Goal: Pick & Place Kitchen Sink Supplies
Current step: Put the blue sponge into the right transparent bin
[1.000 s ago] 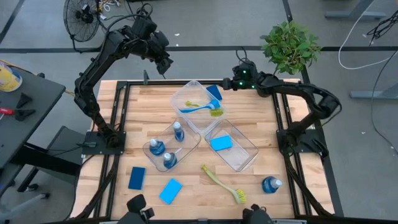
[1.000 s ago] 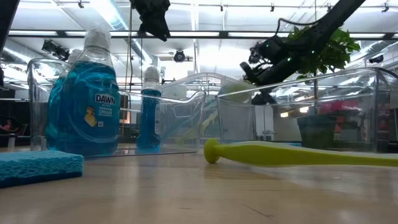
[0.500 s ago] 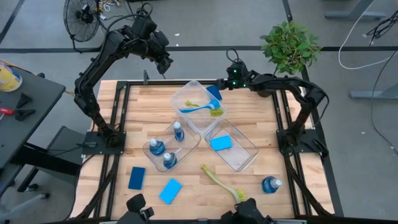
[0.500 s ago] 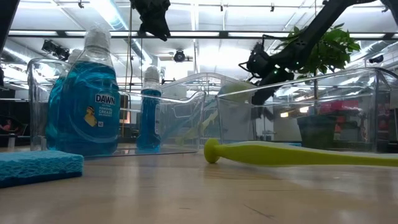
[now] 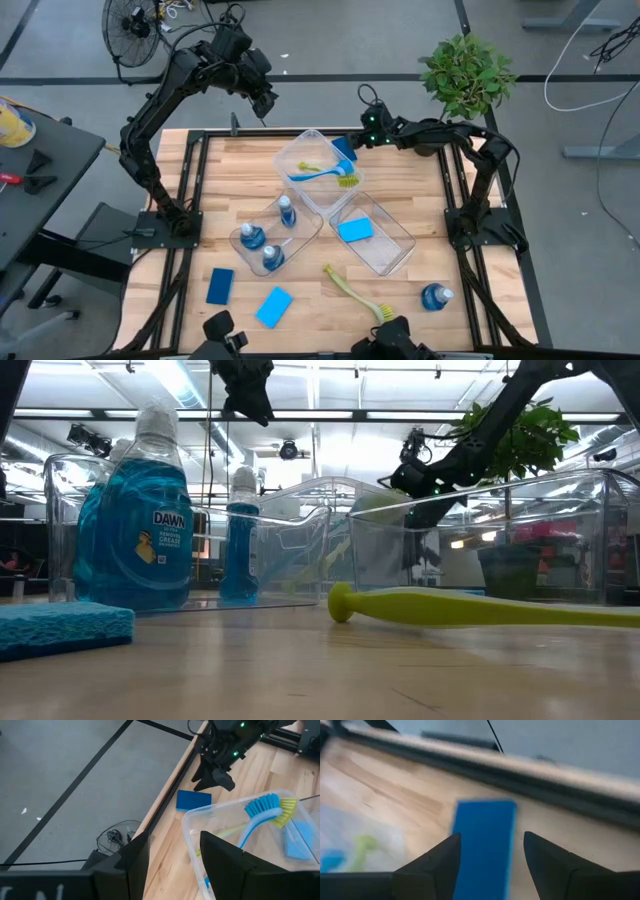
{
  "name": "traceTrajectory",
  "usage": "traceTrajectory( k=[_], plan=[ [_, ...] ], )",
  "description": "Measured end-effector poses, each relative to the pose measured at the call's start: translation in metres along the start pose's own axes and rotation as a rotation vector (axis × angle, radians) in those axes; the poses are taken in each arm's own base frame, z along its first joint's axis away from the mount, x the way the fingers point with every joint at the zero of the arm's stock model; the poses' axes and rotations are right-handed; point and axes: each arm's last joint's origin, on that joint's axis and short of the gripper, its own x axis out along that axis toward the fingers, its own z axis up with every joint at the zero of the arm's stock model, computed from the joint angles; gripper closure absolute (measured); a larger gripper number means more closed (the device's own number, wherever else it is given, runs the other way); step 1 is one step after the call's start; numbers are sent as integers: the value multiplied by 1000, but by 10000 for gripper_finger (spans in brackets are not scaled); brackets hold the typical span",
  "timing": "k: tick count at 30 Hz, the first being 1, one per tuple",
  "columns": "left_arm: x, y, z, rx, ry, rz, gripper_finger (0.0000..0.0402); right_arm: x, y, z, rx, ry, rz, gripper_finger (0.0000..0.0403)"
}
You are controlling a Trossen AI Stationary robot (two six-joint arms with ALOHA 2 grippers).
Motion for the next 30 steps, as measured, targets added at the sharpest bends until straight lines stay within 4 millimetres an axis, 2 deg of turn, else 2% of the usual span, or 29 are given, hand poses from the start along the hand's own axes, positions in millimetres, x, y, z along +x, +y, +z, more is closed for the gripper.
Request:
traceTrajectory(
  k=[9,17,25,30],
  plan=[
    [0,0,0,3,0,0,223,0,0,1,-171,0,-24,200],
    [0,0,0,4,-4,1,223,-1,1,1,-220,28,-34,211],
    [0,0,1,4,-10,2,223,-17,19,41,-258,56,-72,215],
    [0,0,1,4,-10,2,223,-23,19,49,-238,93,-75,215]
  ],
)
